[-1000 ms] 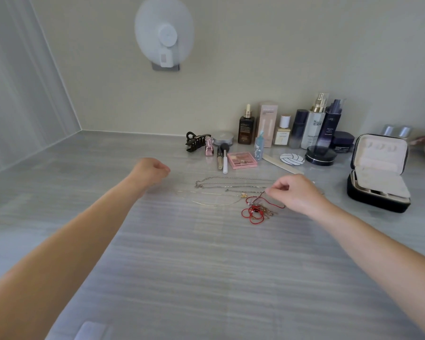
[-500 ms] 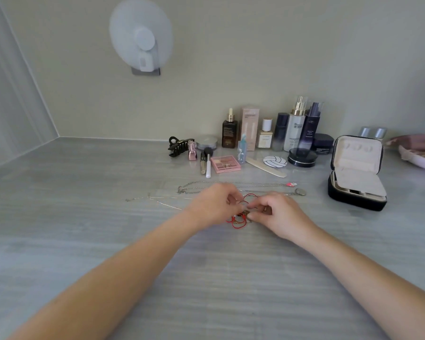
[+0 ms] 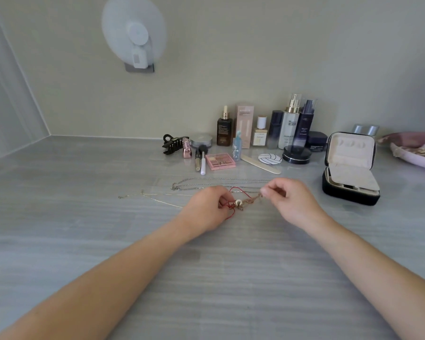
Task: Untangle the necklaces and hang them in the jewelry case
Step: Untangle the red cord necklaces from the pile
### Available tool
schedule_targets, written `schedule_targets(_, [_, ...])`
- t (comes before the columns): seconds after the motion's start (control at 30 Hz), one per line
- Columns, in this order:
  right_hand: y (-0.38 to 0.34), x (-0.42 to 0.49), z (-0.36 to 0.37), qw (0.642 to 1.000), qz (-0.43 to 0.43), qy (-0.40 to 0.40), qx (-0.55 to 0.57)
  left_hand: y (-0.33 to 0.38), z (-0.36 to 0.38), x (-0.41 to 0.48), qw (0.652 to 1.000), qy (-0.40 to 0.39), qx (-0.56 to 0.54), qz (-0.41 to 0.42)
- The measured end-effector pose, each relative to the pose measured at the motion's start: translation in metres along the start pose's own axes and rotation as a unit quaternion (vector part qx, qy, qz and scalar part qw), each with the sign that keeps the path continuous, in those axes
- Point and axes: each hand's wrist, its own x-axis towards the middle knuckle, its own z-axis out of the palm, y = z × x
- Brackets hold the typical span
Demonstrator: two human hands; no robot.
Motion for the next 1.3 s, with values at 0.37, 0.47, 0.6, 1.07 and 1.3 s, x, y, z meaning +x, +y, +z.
schedule_targets(0.37, [-0.007, -0.003, -0.011, 0.991, 0.066, -0.052, 0.108, 0.004, -0.011, 0.003, 0.983, 0.004, -0.171, -0.07])
schedule_targets(0.47, [-0.005, -0.005, -0.007, 0.995, 0.029, -0.092, -0.036, 0.007, -0.011, 0.002, 0.976, -0.007, -0.199, -0.088])
schedule_targets(0.6, [-0.008, -0.011, 0.001, 0.997, -0.028, -0.057, -0.048, 0.007, -0.011, 0.002, 0.97, -0.014, -0.221, -0.1])
schedule_targets(1.07, [-0.008, -0.012, 0.01, 0.976, -0.113, -0.045, -0.183, 0.009, -0.018, 0.006, 0.946, 0.036, -0.285, -0.152])
schedule_targets(1.3, [-0.01, -0.007, -0.001, 0.998, -0.011, -0.057, 0.001, 0.007, -0.017, 0.005, 0.938, 0.013, -0.305, -0.161])
